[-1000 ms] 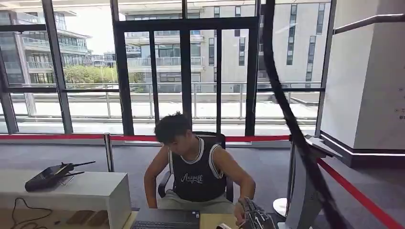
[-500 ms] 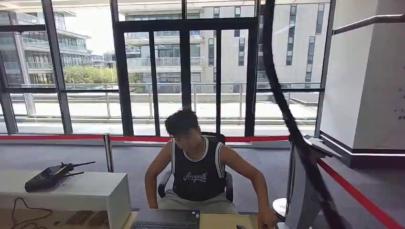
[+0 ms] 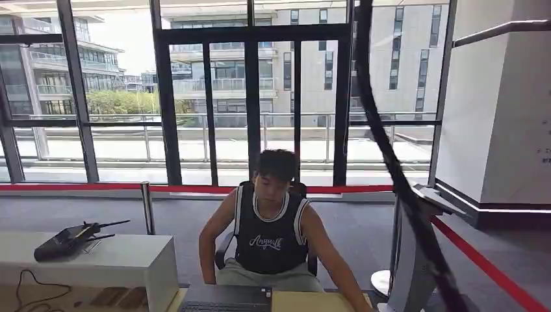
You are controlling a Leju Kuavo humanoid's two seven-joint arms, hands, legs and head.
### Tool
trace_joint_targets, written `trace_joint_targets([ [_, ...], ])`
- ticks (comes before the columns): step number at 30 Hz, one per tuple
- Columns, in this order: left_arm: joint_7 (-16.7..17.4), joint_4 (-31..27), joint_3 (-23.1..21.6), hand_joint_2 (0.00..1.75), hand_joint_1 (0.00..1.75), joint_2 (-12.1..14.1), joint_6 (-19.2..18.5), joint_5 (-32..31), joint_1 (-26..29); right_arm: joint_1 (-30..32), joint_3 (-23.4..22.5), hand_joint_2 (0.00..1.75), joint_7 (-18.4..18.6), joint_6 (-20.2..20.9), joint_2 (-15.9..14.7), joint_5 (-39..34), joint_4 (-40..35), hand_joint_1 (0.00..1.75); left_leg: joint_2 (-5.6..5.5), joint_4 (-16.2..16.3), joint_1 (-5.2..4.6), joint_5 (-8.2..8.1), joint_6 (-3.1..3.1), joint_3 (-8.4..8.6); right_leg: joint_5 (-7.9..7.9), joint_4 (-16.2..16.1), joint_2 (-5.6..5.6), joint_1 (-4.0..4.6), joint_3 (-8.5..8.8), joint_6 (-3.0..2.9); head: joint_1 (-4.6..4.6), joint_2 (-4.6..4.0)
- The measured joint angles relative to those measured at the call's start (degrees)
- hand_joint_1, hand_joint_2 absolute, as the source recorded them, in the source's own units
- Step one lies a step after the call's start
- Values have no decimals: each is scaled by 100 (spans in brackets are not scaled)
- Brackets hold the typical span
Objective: Pass the card to the sensor for recognition and then transmit it.
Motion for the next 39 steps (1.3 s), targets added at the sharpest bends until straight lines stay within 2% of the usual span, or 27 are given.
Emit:
trace_joint_targets([
  [6,0,0,20,0,0,0,15,-15,-2,176,13,175,2,42,-6,24,-72,0,0,-1,0,0,0,0,0,0,0,0,1,0,0,0],
  [11,0,0,20,0,0,0,15,-66,-6,302,33,175,-26,-173,50,388,-55,0,0,-1,0,0,0,-2,0,0,0,0,0,0,0,0],
  [18,63,0,20,0,0,0,15,-101,-12,315,85,175,433,-555,101,1981,46,0,-1,-1,0,0,0,-2,0,0,0,0,1,0,0,0],
  [27,26,-2,20,0,0,-4,15,-127,-17,317,208,175,784,-472,201,3372,227,0,-1,-1,0,0,0,-2,0,0,0,0,0,0,0,0],
  [39,17,-2,20,0,0,-7,13,-181,-19,342,356,175,813,-297,297,3631,505,0,-1,-2,0,0,0,-3,0,0,0,0,-1,0,-2,0],
])
